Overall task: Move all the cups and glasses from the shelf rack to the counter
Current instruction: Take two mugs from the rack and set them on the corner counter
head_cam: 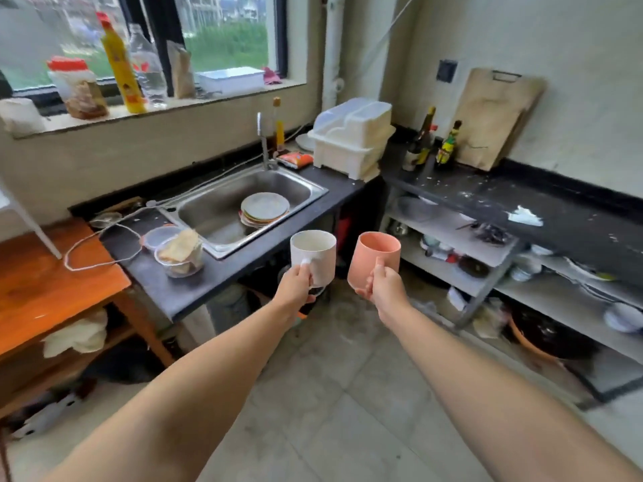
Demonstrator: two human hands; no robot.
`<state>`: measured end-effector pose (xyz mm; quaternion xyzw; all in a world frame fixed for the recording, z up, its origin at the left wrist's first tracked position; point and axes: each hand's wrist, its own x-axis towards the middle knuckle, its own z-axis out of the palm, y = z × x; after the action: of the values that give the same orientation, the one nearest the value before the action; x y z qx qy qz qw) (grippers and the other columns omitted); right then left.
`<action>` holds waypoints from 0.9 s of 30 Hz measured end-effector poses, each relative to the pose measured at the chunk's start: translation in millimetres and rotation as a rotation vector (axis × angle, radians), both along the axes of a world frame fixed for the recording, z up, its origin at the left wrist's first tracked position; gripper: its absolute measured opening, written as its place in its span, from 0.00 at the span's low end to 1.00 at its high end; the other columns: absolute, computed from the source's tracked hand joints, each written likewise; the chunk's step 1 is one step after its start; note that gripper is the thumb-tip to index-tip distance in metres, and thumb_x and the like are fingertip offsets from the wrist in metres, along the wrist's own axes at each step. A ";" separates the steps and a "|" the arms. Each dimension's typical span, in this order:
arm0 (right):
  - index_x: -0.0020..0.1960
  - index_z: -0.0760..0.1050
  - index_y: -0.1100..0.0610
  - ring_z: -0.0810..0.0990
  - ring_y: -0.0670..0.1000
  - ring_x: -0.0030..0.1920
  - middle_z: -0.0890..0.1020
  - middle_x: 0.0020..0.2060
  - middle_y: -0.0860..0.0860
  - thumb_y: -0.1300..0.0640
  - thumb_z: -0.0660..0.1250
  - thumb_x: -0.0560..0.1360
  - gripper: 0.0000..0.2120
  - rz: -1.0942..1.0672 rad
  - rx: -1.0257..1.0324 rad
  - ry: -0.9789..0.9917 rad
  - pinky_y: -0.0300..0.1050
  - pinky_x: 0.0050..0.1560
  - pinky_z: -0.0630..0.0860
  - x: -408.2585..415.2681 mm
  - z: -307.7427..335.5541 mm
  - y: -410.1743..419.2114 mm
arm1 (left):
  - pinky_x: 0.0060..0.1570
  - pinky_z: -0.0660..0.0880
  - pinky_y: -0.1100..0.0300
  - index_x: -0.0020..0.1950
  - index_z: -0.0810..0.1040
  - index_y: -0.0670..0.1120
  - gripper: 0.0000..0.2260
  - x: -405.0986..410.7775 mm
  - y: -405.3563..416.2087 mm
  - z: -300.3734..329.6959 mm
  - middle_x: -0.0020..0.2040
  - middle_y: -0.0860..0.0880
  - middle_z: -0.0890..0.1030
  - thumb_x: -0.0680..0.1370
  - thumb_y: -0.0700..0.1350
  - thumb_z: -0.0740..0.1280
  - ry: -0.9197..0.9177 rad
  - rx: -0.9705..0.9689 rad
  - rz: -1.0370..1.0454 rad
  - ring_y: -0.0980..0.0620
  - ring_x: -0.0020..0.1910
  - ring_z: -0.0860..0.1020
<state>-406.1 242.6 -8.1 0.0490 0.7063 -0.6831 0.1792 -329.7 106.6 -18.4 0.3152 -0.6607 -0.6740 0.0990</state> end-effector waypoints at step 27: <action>0.69 0.65 0.61 0.76 0.59 0.55 0.73 0.51 0.56 0.48 0.49 0.83 0.22 -0.740 0.016 -0.031 0.60 0.58 0.77 -317.1 -30.2 502.6 | 0.39 0.67 0.58 0.39 0.67 0.45 0.13 -419.8 475.6 -19.9 0.36 0.48 0.65 0.82 0.45 0.51 -0.064 0.015 -0.765 0.51 0.34 0.63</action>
<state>-723.2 745.1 -38.3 0.3129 0.6433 -0.6953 -0.0698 -749.4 582.2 -38.2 0.0678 -0.7286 -0.6567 -0.1826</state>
